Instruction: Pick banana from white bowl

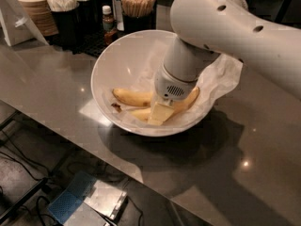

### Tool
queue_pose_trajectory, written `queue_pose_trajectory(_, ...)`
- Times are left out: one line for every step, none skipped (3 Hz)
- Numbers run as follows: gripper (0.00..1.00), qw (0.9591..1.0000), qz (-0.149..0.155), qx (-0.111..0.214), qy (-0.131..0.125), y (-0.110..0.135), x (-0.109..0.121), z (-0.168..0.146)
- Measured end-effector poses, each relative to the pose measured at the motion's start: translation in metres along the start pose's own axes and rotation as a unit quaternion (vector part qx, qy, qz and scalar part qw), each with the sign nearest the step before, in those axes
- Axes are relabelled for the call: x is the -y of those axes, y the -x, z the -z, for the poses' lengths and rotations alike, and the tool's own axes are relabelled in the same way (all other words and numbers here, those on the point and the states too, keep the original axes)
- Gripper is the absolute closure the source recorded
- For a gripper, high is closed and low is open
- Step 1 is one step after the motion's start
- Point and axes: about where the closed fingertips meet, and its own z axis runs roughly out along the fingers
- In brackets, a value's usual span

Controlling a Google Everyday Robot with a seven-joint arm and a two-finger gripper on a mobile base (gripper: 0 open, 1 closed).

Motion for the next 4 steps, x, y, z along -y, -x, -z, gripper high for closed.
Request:
queue_pose_trajectory(0.90,0.9998,-0.010,0.013,-0.005,-0.002,-0.002,0.000)
queue_pose_trajectory(1.00,0.9984,-0.027,0.043,-0.025,-0.004,-0.005,0.008)
queue_pose_trajectory(1.00,0.9949,-0.036,0.073,-0.060,-0.006,-0.003,0.027)
queue_pose_trajectory(1.00,0.9905,-0.031,0.100,-0.089,-0.004,0.004,0.051)
